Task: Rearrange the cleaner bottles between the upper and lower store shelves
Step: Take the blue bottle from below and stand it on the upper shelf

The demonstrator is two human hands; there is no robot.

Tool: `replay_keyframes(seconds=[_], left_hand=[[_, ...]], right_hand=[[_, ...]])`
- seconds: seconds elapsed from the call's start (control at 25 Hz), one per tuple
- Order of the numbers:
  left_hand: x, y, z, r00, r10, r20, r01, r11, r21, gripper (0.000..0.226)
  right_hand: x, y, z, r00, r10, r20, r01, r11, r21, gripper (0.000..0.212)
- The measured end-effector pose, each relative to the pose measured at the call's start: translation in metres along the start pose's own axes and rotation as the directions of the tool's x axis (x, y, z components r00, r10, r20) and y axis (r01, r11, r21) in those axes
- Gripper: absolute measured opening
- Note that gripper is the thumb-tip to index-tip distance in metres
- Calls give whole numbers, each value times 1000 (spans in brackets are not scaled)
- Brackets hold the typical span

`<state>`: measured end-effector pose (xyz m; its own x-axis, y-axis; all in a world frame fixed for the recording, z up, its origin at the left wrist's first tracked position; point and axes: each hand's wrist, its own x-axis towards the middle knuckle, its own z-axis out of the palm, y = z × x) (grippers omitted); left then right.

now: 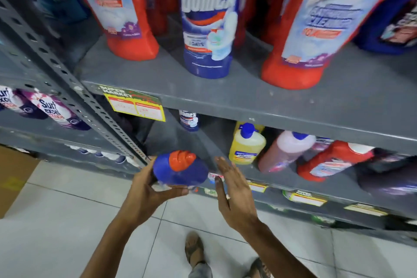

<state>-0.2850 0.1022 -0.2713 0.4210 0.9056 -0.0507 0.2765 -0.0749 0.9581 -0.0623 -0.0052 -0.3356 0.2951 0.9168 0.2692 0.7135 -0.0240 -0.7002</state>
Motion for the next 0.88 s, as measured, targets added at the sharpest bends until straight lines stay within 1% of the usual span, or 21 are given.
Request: replay_keyframes(seconds=[0.08, 0.16, 0.2, 0.24, 0.28, 0.36, 0.4, 0.44, 0.48, 0.56, 0.64, 0.72, 0.8, 0.88], left_hand=[[-16, 30, 18, 1000, 18, 0, -18, 1000, -15, 70], [-28, 66, 38, 999, 37, -28, -39, 997, -70, 76], [-32, 89, 50, 998, 43, -50, -49, 990, -133, 78], [-33, 111, 61, 996, 56, -63, -67, 980, -186, 75], [-34, 133, 73, 994, 87, -69, -101, 969, -223, 67], [-31, 173, 95, 979, 193, -62, -202, 950, -238, 56], [-28, 191, 106, 970, 236, -55, -242, 933, -264, 55], [-26, 208, 114, 965, 256, -56, -260, 912, -316, 55], [-23, 223, 120, 960, 273, -67, -279, 892, -357, 55], [-18, 255, 133, 943, 325, -77, -328, 858, -396, 62], [-11, 284, 147, 922, 383, -61, -371, 824, -429, 68], [2, 305, 161, 913, 406, -41, -374, 795, -477, 65], [19, 319, 177, 910, 414, -12, -366, 788, -495, 62], [38, 327, 193, 909, 417, 26, -351, 796, -493, 63]], right_hand=[[-13, -9, -48, 997, -11, -81, 16, 998, 65, 48], [-20, -16, -100, 974, -93, -206, 116, 988, 102, 49], [-20, -19, -128, 947, -148, -284, 183, 978, 100, 51], [-18, -21, -155, 916, -189, -353, 234, 968, 89, 52], [-14, -22, -181, 886, -218, -409, 268, 961, 70, 51], [-4, -23, -233, 837, -269, -476, 295, 955, -21, 47], [1, -21, -258, 830, -287, -479, 278, 956, -90, 46], [5, -17, -279, 843, -286, -456, 243, 958, -153, 46], [9, -15, -297, 870, -255, -421, 189, 963, -193, 46], [14, -12, -322, 920, -127, -370, 41, 972, -232, 48], [17, -9, -336, 931, -66, -360, -48, 953, -299, 50], [21, -7, -342, 936, -42, -350, -95, 926, -365, 53], [23, -6, -346, 934, -21, -358, -145, 891, -430, 56], [23, -4, -346, 931, -32, -363, -169, 843, -510, 57]])
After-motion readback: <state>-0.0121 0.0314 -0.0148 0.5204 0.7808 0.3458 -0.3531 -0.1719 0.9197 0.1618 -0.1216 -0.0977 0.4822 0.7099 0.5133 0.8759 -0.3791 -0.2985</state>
